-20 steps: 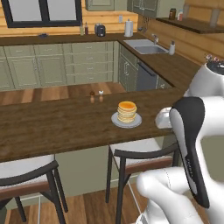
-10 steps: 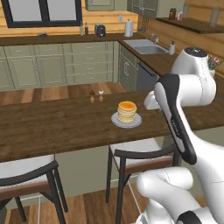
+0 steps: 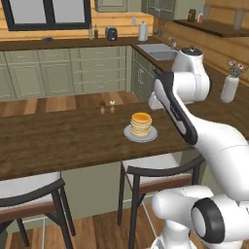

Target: Take the strawberry from the fridge and place it on top of the pancake, located on the dining counter.

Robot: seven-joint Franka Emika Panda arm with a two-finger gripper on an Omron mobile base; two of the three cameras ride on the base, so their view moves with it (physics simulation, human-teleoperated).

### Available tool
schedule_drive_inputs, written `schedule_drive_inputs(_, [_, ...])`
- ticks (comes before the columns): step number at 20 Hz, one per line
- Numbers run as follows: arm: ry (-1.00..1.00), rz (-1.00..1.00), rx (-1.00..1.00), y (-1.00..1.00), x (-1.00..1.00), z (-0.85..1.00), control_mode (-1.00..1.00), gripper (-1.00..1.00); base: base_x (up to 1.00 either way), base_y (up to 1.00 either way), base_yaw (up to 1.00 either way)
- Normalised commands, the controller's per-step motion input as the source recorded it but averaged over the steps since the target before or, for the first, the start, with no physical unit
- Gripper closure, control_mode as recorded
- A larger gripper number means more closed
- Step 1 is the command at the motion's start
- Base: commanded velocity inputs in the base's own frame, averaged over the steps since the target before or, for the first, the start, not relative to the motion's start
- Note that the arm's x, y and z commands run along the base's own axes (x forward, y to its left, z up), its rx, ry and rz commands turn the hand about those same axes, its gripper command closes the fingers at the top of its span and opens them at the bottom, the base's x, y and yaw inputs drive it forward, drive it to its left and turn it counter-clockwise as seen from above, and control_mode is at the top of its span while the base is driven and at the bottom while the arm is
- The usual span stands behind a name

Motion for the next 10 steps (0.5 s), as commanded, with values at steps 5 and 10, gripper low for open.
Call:
schedule_drive_inputs(5, [-0.19,0.0,0.01,0.0,1.0,-0.49,-1.0,1.0,0.0,0.0,0.0])
schedule_drive_inputs(10, [-0.04,0.0,0.01,0.0,0.97,-0.49,-1.0,1.0,0.0,0.0,0.0])
